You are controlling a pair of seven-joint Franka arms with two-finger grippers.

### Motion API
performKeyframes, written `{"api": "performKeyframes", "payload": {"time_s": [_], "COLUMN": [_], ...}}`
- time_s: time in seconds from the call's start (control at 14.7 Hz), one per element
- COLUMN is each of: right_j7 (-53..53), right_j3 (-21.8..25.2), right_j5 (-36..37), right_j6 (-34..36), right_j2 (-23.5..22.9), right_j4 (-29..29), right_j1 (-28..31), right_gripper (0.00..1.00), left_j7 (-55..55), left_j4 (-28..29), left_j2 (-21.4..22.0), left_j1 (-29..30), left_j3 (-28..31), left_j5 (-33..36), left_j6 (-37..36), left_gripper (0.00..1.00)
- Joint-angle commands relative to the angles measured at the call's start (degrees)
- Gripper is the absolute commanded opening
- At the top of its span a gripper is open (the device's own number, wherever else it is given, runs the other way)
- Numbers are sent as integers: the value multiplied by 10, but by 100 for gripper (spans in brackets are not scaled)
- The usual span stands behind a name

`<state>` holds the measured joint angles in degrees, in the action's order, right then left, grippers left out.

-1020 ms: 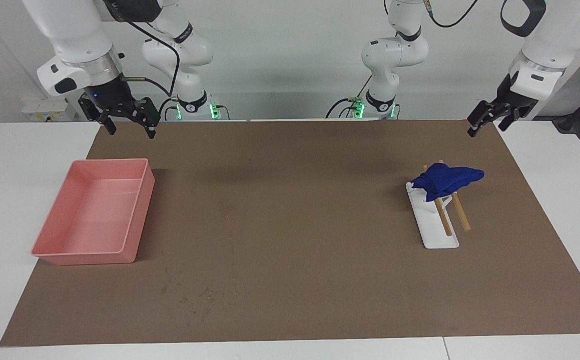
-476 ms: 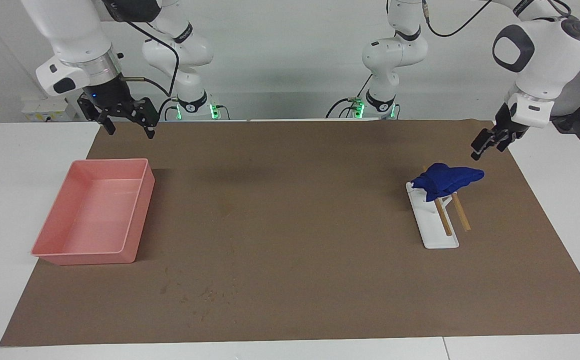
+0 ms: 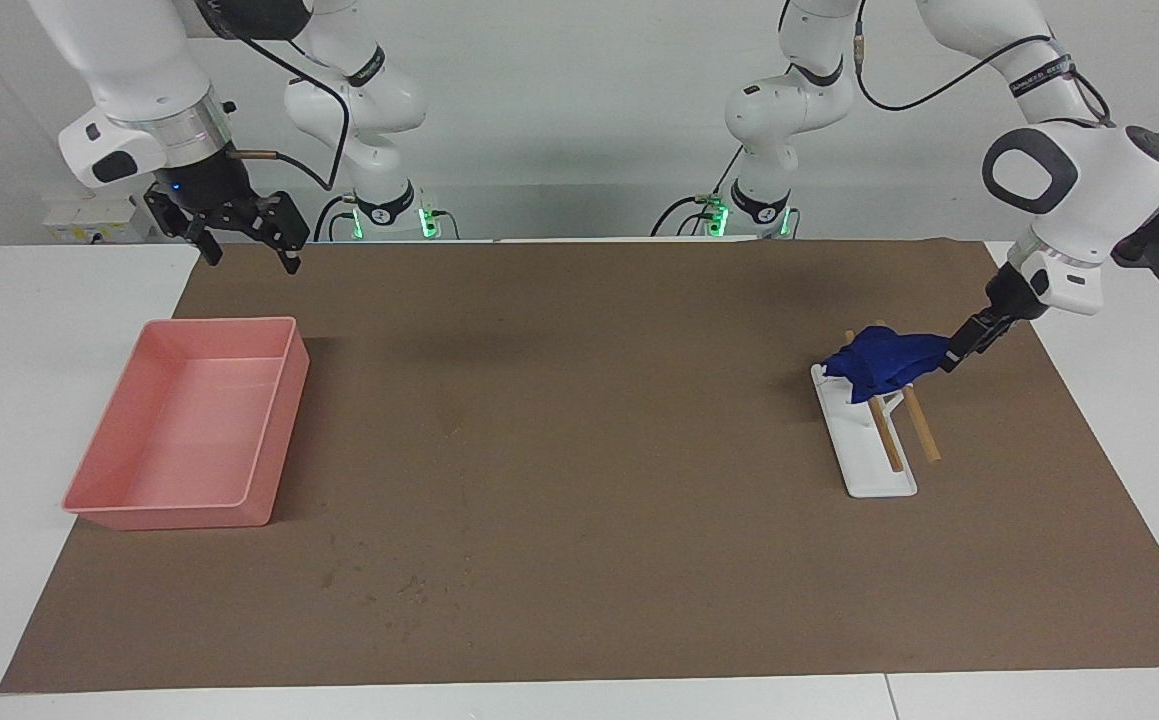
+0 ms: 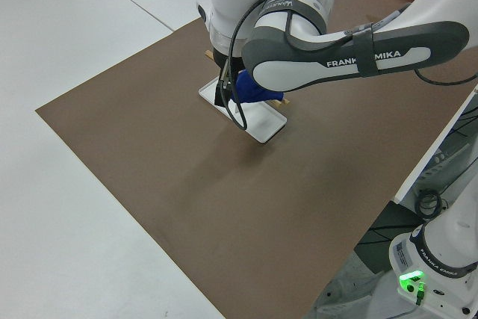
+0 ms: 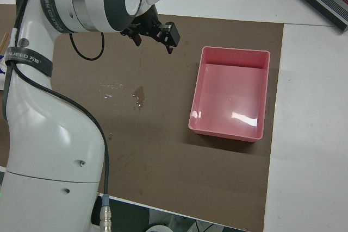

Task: Wipe water with towel using both arms
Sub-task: 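Grasp the blue cloth on the white tray with the left gripper, then lift the blue cloth with the left gripper while the right gripper approaches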

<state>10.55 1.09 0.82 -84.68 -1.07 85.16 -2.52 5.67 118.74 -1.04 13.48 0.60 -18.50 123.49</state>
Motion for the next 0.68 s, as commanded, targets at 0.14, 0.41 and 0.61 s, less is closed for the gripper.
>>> {"api": "performKeyframes", "payload": {"time_s": [0.14,0.41,0.61], "right_j7": [-33,-34,-35], "right_j3": [-2,-2,-2], "right_j5": [-4,-4,-4], "right_j6": [-27,-18,-17], "right_j2": [17,19,20], "right_j4": [26,29,32], "right_j1": [24,24,24], "right_gripper": [100,100,100], "left_j7": [7,53,78], "left_j4": [40,23,-23], "left_j2": [11,10,0], "left_j1": [8,8,9], "left_j3": [-5,-4,-4], "left_j5": [-75,-76,-73], "left_j6": [18,-36,-90], "left_gripper": [100,100,100]}}
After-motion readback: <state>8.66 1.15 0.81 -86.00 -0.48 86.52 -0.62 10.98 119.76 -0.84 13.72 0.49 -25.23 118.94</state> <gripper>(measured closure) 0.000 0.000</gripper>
